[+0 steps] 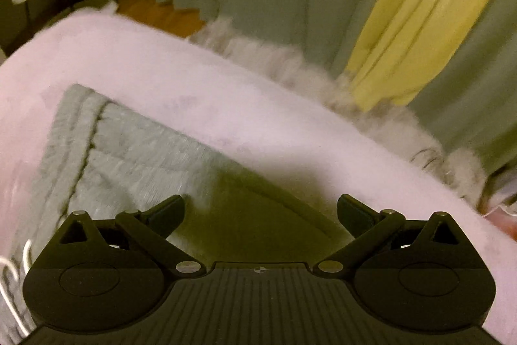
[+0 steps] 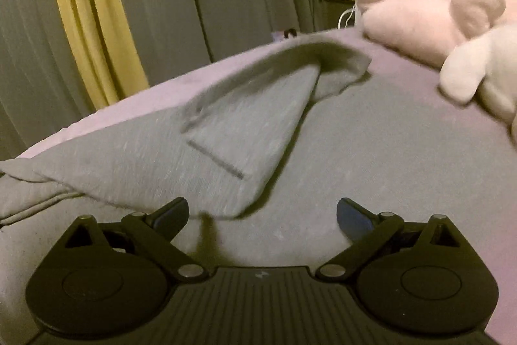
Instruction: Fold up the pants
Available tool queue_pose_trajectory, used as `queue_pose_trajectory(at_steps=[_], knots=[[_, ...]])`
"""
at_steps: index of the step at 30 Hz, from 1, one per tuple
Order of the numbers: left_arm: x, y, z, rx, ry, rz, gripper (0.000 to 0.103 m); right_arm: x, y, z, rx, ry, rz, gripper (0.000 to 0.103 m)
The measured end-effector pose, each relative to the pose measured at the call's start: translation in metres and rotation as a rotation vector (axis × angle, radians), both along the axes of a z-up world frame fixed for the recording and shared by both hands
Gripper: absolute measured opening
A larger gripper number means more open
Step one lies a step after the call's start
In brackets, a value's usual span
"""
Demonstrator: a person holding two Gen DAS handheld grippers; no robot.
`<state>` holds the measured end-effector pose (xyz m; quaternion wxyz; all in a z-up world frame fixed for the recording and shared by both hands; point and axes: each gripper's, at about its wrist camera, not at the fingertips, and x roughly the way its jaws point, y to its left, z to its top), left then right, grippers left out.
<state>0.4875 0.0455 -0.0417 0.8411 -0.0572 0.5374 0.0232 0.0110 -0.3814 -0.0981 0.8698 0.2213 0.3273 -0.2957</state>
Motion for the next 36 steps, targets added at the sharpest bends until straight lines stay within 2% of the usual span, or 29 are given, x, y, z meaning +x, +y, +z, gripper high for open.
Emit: queue_pose_trajectory(at_steps=[3, 5, 6, 7, 8, 10, 11, 12, 13, 14, 17, 20, 22, 24, 25, 26, 29, 31, 32, 36], knots=[[0.023, -0.011, -0.027, 0.064, 0.105, -0.005, 0.103, 0.007, 0.001, -0.001, 0.011, 0.032, 0.026, 0.098], [0.024, -0.013, -0.036, 0.063, 0.115, 0.01, 0.102, 0.012, 0.003, -0.003, 0.006, 0.05, 0.053, 0.098], [0.021, -0.014, -0.037, 0.074, 0.092, 0.014, 0.095, 0.014, 0.004, -0.001, 0.001, 0.052, 0.07, 0.098], [0.019, -0.015, -0.037, 0.087, 0.072, 0.006, 0.083, 0.014, 0.006, 0.003, -0.011, 0.049, 0.083, 0.098], [0.014, -0.017, -0.034, 0.105, 0.06, -0.011, 0.077, 0.017, 0.005, 0.006, -0.026, 0.047, 0.091, 0.098], [0.005, -0.02, -0.03, 0.115, 0.033, -0.03, 0.054, 0.023, 0.0, 0.012, -0.058, 0.058, 0.089, 0.098], [0.002, -0.022, -0.026, 0.111, 0.028, -0.035, 0.048, 0.026, -0.004, 0.015, -0.074, 0.064, 0.072, 0.096], [-0.001, -0.023, -0.024, 0.108, 0.024, -0.04, 0.036, 0.03, -0.009, 0.018, -0.087, 0.068, 0.067, 0.093], [-0.001, -0.024, -0.02, 0.102, 0.023, -0.041, 0.026, 0.036, -0.013, 0.02, -0.106, 0.082, 0.067, 0.086], [0.0, -0.023, -0.017, 0.097, 0.02, -0.04, 0.023, 0.043, -0.015, 0.02, -0.128, 0.103, 0.079, 0.082], [-0.002, -0.021, -0.012, 0.108, 0.003, -0.039, 0.019, 0.063, -0.016, 0.017, -0.179, 0.145, 0.137, 0.081], [-0.004, -0.017, -0.01, 0.085, 0.0, -0.026, 0.017, 0.092, -0.012, 0.002, -0.22, 0.249, 0.22, 0.078], [-0.007, -0.011, -0.006, 0.061, 0.0, -0.023, 0.016, 0.103, -0.012, -0.012, -0.193, 0.286, 0.27, 0.067], [-0.012, -0.004, -0.001, 0.044, -0.003, -0.03, 0.015, 0.105, -0.02, -0.011, -0.164, 0.261, 0.262, 0.047], [-0.016, 0.0, 0.004, 0.037, -0.005, -0.033, 0.014, 0.106, -0.028, -0.006, -0.152, 0.264, 0.226, 0.017], [-0.02, 0.004, 0.009, 0.028, -0.009, -0.034, 0.014, 0.105, -0.038, -0.001, -0.117, 0.247, 0.195, 0.007], [-0.035, 0.022, 0.029, -0.034, -0.03, -0.027, 0.013, 0.095, -0.076, 0.012, 0.113, 0.141, 0.1, 0.006], [-0.048, 0.036, 0.052, -0.083, -0.066, -0.021, 0.013, 0.091, -0.099, 0.033, 0.191, 0.053, 0.052, 0.005], [-0.058, 0.045, 0.069, -0.114, -0.1, -0.021, 0.013, 0.087, -0.11, 0.049, 0.225, -0.02, 0.028, 0.005], [-0.121, 0.084, 0.131, -0.266, -0.253, -0.035, 0.013, 0.03, -0.155, 0.127, 0.406, -0.429, -0.061, 0.005]])
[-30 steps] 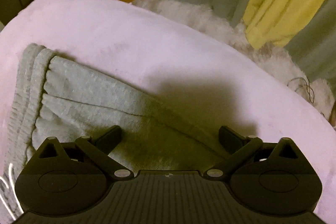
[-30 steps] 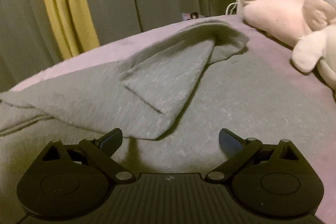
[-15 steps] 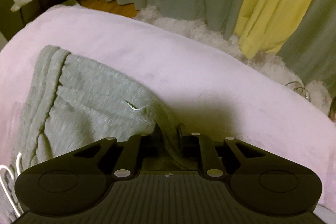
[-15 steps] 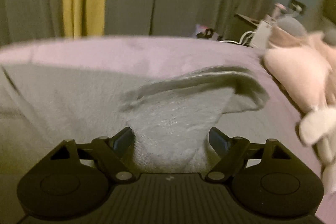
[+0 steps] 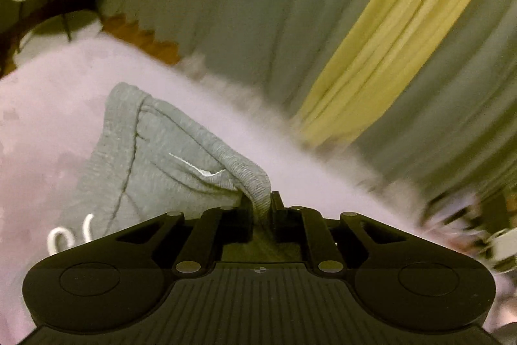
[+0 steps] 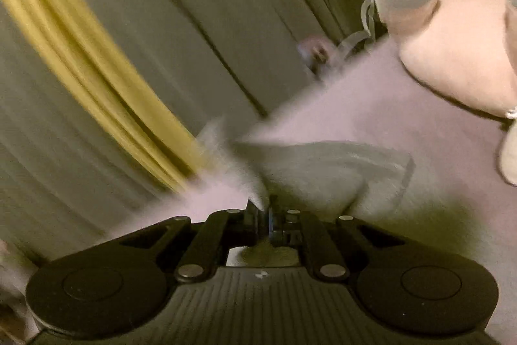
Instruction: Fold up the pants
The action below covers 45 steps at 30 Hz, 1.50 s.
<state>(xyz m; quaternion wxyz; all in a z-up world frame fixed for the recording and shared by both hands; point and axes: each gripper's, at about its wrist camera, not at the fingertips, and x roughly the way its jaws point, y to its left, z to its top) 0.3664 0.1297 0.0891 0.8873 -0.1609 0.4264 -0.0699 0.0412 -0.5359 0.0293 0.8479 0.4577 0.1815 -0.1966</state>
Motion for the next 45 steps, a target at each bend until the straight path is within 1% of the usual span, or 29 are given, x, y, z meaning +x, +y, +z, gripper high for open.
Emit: queue_pose_trajectory(at_steps=[2, 4, 6, 8, 11, 12, 13, 14, 15, 16, 17, 18, 19, 20, 24, 25, 26, 28, 30, 32, 33, 34, 35, 36, 37, 38, 40, 43, 45], knots=[[-0.049, 0.024, 0.022, -0.029, -0.088, -0.018, 0.013, -0.045, -0.011, 0.024, 0.022, -0.122, -0.031, 0.005], [-0.097, 0.05, 0.024, -0.02, -0.116, -0.037, 0.015, -0.09, -0.014, 0.026, 0.035, -0.148, -0.064, 0.005], [-0.132, 0.07, 0.005, -0.039, -0.085, -0.058, 0.016, -0.13, -0.01, 0.008, 0.044, -0.127, -0.08, 0.005], [-0.165, 0.082, -0.031, -0.03, -0.015, -0.081, 0.016, -0.156, -0.003, -0.037, 0.084, 0.014, -0.102, 0.005], [-0.188, 0.083, -0.103, 0.064, 0.162, -0.066, 0.017, -0.154, -0.002, -0.113, 0.152, 0.307, -0.078, 0.005], [-0.19, 0.083, -0.123, 0.072, 0.218, -0.056, 0.02, -0.154, 0.001, -0.133, 0.204, 0.367, -0.089, 0.006], [-0.191, 0.083, -0.14, 0.083, 0.262, -0.037, 0.024, -0.151, 0.005, -0.146, 0.243, 0.38, -0.081, 0.009], [-0.194, 0.085, -0.145, 0.073, 0.254, -0.017, 0.025, -0.148, 0.01, -0.15, 0.236, 0.368, -0.086, 0.009], [-0.197, 0.087, -0.144, 0.052, 0.228, -0.004, 0.033, -0.147, 0.013, -0.149, 0.216, 0.363, -0.098, 0.009], [-0.198, 0.089, -0.141, 0.029, 0.206, -0.005, 0.048, -0.145, 0.015, -0.146, 0.199, 0.355, -0.102, 0.012], [-0.198, 0.092, -0.137, 0.008, 0.183, 0.005, 0.056, -0.144, 0.017, -0.144, 0.194, 0.343, -0.101, 0.024], [-0.197, 0.095, -0.134, 0.005, 0.161, 0.026, 0.068, -0.144, 0.018, -0.144, 0.2, 0.332, -0.099, 0.032], [-0.195, 0.098, -0.131, 0.019, 0.143, 0.06, 0.072, -0.144, 0.02, -0.144, 0.209, 0.321, -0.098, 0.042], [-0.191, 0.102, -0.129, 0.027, 0.137, 0.083, 0.072, -0.143, 0.021, -0.145, 0.213, 0.315, -0.1, 0.045], [-0.181, 0.121, -0.126, -0.02, 0.147, 0.158, 0.058, -0.142, 0.026, -0.144, 0.161, 0.326, -0.101, 0.044], [-0.182, 0.125, -0.126, -0.035, 0.147, 0.176, 0.053, -0.142, 0.03, -0.141, 0.129, 0.337, -0.095, 0.04], [-0.183, 0.129, -0.126, -0.044, 0.141, 0.189, 0.051, -0.141, 0.035, -0.139, 0.099, 0.345, -0.086, 0.029], [-0.192, 0.134, -0.122, -0.049, 0.136, 0.207, 0.036, -0.139, 0.037, -0.134, 0.069, 0.354, -0.077, 0.017], [-0.19, 0.133, -0.122, -0.047, 0.122, 0.181, 0.034, -0.139, 0.037, -0.133, 0.069, 0.343, -0.072, 0.017], [-0.182, 0.12, -0.127, -0.021, 0.131, 0.162, 0.037, -0.137, 0.036, -0.137, 0.089, 0.346, -0.064, 0.022], [-0.174, 0.117, -0.129, -0.014, 0.136, 0.153, 0.042, -0.135, 0.035, -0.142, 0.115, 0.36, -0.057, 0.022], [-0.171, 0.114, -0.133, -0.006, 0.142, 0.147, 0.042, -0.133, 0.035, -0.147, 0.135, 0.368, -0.049, 0.022], [-0.172, 0.111, -0.136, 0.006, 0.155, 0.155, 0.039, -0.132, 0.035, -0.149, 0.139, 0.368, -0.048, 0.022], [-0.169, 0.109, -0.136, 0.014, 0.161, 0.167, 0.026, -0.131, 0.036, -0.147, 0.127, 0.373, -0.05, 0.022], [-0.173, 0.108, -0.132, 0.019, 0.158, 0.176, 0.014, -0.128, 0.036, -0.145, 0.119, 0.377, -0.047, 0.018], [-0.173, 0.108, -0.126, 0.015, 0.154, 0.186, 0.012, -0.127, 0.035, -0.141, 0.114, 0.371, -0.047, 0.005], [-0.174, 0.113, -0.111, -0.031, 0.128, 0.207, 0.009, -0.132, 0.032, -0.128, 0.121, 0.319, -0.051, 0.005], [-0.186, 0.121, -0.079, -0.102, 0.064, 0.207, 0.008, -0.147, 0.025, -0.1, 0.164, 0.175, -0.083, 0.005], [-0.195, 0.122, -0.063, -0.094, 0.041, 0.187, 0.008, -0.161, 0.021, -0.083, 0.187, 0.1, -0.095, 0.005]])
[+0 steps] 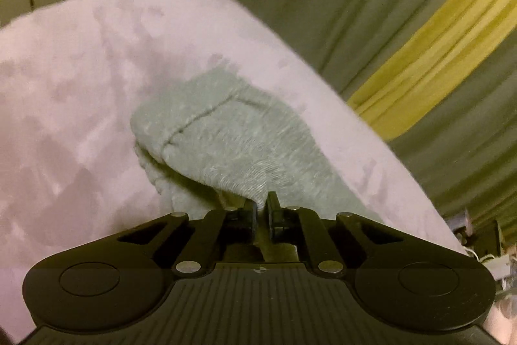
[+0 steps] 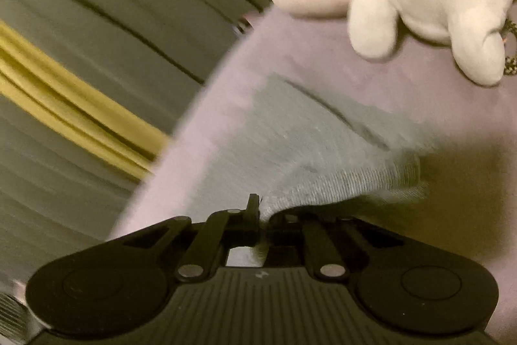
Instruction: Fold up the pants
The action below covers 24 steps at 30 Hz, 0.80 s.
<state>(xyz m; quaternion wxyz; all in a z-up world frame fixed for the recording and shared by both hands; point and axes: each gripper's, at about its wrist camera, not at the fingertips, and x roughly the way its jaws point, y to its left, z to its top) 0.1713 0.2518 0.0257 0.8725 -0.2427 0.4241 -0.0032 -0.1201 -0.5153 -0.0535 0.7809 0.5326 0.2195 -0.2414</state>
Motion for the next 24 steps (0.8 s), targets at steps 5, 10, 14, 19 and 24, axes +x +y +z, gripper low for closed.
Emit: queue_pose_trajectory(at_steps=[5, 10, 14, 19, 24], knots=[[-0.008, -0.005, -0.024, 0.15, 0.112, -0.077, 0.009, -0.026, 0.002, 0.0, -0.046, 0.098, 0.025, 0.005], [-0.004, -0.016, -0.052, 0.407, 0.202, 0.01, 0.058, -0.008, 0.015, -0.035, -0.121, 0.507, 0.132, 0.023], [-0.015, -0.037, -0.018, 0.586, 0.088, 0.042, 0.074, 0.001, 0.035, -0.005, -0.291, 0.525, 0.116, 0.064], [-0.032, -0.074, 0.005, 0.733, -0.073, 0.016, 0.097, 0.032, 0.065, 0.012, -0.427, 0.506, 0.185, 0.08], [-0.013, -0.105, -0.035, 0.91, 0.001, -0.139, 0.098, 0.061, 0.079, -0.028, -0.424, 0.731, 0.289, 0.085]])
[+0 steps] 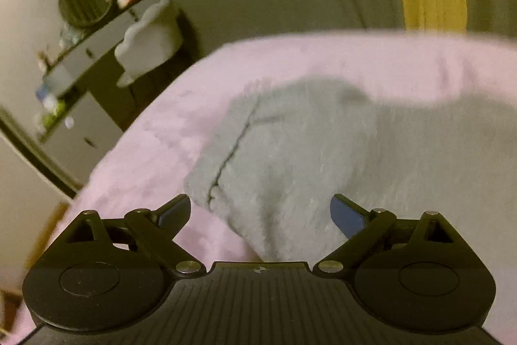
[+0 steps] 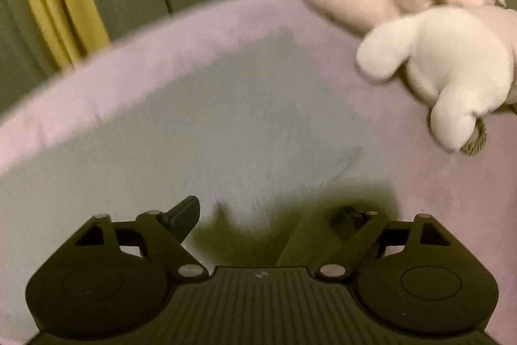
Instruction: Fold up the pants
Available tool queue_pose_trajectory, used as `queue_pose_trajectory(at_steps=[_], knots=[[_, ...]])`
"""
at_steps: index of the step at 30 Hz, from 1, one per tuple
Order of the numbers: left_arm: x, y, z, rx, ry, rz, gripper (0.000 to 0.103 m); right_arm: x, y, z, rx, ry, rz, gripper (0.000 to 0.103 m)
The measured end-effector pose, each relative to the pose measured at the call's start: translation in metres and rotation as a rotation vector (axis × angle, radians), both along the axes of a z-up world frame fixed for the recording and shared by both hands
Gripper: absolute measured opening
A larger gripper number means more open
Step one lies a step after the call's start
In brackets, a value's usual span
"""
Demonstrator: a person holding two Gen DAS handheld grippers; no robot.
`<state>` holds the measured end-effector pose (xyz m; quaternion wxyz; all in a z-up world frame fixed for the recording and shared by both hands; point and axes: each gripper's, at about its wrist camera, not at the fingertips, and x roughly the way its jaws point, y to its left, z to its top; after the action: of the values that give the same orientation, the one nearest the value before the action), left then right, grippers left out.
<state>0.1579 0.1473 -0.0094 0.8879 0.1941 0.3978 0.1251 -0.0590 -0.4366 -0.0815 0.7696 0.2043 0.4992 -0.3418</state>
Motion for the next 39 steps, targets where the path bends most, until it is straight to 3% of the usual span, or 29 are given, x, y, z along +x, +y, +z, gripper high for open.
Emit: queue_pose_trajectory(at_steps=[1, 3, 4, 7, 12, 14, 18, 21, 25, 31, 39], knots=[[0.005, -0.001, -0.008, 0.081, 0.001, 0.035, 0.097, 0.0, 0.003, -0.006, -0.049, 0.076, -0.001, 0.086], [0.014, 0.006, -0.017, 0.18, -0.01, 0.106, 0.097, -0.011, 0.006, 0.0, -0.102, 0.069, -0.005, 0.091], [0.016, 0.008, -0.015, 0.178, -0.017, 0.107, 0.097, -0.015, 0.006, 0.005, -0.117, 0.058, -0.017, 0.094], [0.019, 0.005, -0.003, 0.061, -0.032, 0.06, 0.097, -0.026, 0.006, 0.009, -0.091, 0.005, -0.045, 0.098], [0.043, -0.015, -0.004, -0.05, -0.029, -0.024, 0.097, -0.021, 0.004, -0.008, 0.044, -0.05, -0.099, 0.098], [0.056, -0.014, -0.014, -0.072, -0.027, -0.005, 0.097, -0.025, 0.003, -0.014, 0.061, -0.076, -0.116, 0.098], [0.079, -0.001, -0.025, -0.23, -0.009, 0.008, 0.097, -0.032, -0.006, -0.019, 0.124, -0.104, -0.158, 0.098], [0.093, 0.011, -0.034, -0.298, 0.027, 0.034, 0.098, -0.03, -0.008, -0.023, 0.128, -0.097, -0.159, 0.098], [0.1, 0.019, -0.044, -0.339, 0.047, 0.051, 0.099, -0.026, -0.004, -0.027, 0.113, -0.079, -0.148, 0.098], [0.107, 0.018, -0.052, -0.313, 0.076, 0.04, 0.1, -0.026, -0.004, -0.027, 0.125, -0.084, -0.154, 0.099], [0.111, 0.054, -0.027, -0.503, 0.092, 0.172, 0.086, -0.028, -0.005, -0.027, 0.134, -0.099, -0.154, 0.099]])
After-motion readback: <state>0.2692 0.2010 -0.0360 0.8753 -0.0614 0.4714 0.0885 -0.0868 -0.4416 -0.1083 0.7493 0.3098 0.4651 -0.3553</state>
